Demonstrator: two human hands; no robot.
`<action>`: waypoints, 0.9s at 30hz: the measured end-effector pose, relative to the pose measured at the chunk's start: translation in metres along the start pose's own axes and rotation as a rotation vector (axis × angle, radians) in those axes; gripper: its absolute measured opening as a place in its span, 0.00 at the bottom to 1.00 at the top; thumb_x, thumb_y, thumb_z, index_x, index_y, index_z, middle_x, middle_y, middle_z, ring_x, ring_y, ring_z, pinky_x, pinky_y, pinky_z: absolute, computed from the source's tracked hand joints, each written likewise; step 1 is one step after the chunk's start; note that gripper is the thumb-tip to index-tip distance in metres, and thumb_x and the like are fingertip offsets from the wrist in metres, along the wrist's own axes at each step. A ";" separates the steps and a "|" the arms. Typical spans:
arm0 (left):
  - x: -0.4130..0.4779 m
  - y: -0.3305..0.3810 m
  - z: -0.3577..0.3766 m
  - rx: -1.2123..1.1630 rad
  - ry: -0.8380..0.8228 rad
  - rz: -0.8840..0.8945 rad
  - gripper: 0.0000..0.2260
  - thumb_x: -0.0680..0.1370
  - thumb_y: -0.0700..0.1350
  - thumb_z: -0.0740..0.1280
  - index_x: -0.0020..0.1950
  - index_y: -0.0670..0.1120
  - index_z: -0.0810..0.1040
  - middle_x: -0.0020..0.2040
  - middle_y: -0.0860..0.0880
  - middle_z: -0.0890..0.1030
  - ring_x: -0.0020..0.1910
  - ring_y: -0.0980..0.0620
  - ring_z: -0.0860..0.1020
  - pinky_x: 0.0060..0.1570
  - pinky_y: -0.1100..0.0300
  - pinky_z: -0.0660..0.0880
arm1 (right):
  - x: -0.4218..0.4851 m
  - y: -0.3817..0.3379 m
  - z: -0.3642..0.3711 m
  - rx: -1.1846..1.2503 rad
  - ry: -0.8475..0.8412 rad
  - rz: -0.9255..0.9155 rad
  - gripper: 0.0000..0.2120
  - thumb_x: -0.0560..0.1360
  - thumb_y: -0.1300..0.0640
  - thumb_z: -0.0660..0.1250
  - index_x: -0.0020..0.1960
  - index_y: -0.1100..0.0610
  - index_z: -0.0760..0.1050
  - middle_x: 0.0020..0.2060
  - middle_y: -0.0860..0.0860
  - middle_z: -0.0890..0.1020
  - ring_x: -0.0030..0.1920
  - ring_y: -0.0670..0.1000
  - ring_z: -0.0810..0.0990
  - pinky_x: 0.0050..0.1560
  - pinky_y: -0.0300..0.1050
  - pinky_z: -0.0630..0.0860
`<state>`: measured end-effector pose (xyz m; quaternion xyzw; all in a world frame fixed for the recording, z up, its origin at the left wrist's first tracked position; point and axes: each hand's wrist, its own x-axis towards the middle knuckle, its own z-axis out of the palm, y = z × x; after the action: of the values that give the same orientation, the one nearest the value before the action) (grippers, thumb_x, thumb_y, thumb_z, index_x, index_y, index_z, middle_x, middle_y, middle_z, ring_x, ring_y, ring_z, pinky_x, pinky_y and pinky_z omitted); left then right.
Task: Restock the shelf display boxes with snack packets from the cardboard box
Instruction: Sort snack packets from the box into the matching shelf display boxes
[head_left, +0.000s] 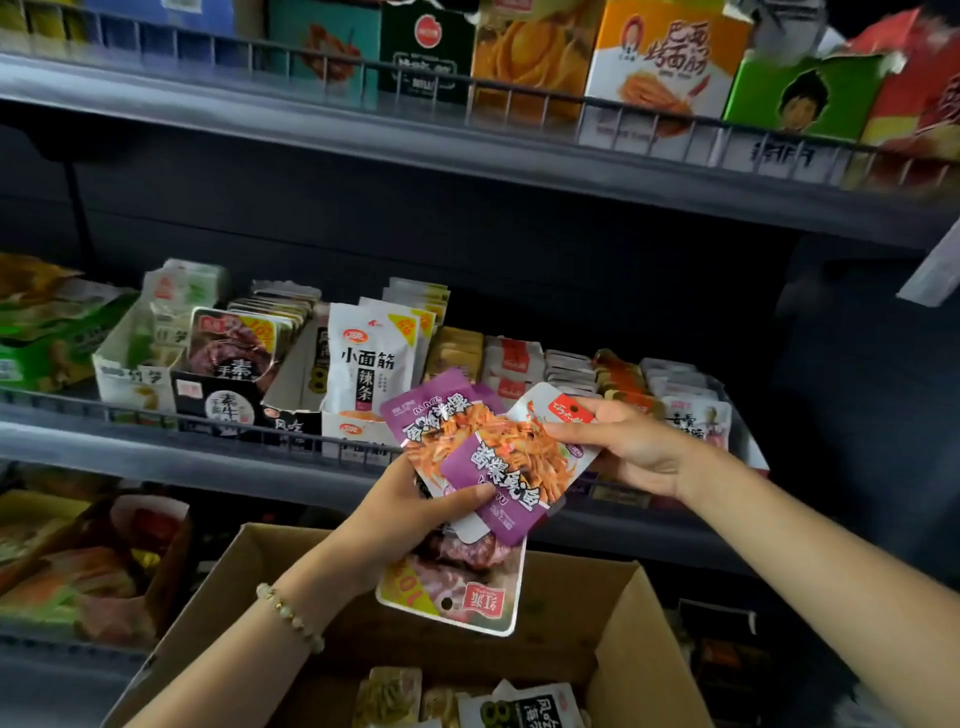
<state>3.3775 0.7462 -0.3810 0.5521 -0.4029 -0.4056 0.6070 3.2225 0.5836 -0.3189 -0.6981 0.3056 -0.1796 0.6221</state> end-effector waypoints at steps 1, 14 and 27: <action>0.002 0.001 0.003 -0.015 -0.007 0.015 0.17 0.71 0.41 0.74 0.58 0.45 0.75 0.47 0.48 0.86 0.45 0.49 0.85 0.41 0.60 0.80 | -0.002 0.002 -0.005 0.065 -0.013 0.021 0.13 0.74 0.66 0.67 0.58 0.60 0.75 0.48 0.57 0.84 0.46 0.51 0.83 0.46 0.41 0.81; 0.045 -0.006 0.003 -0.018 0.164 -0.060 0.13 0.75 0.47 0.70 0.58 0.48 0.74 0.46 0.48 0.85 0.41 0.50 0.84 0.37 0.59 0.78 | 0.032 -0.020 -0.049 0.011 0.240 -0.131 0.16 0.72 0.66 0.70 0.60 0.62 0.75 0.45 0.53 0.83 0.44 0.50 0.82 0.45 0.41 0.80; 0.050 -0.017 0.020 -0.131 0.419 0.224 0.17 0.76 0.59 0.58 0.61 0.52 0.69 0.51 0.49 0.81 0.46 0.54 0.83 0.45 0.57 0.79 | 0.041 0.060 0.054 0.382 0.344 0.036 0.15 0.72 0.51 0.73 0.56 0.53 0.77 0.48 0.53 0.85 0.49 0.55 0.84 0.50 0.52 0.80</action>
<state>3.3750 0.6918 -0.3946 0.5355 -0.3000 -0.2377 0.7529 3.2752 0.5959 -0.3919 -0.5215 0.3800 -0.3392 0.6845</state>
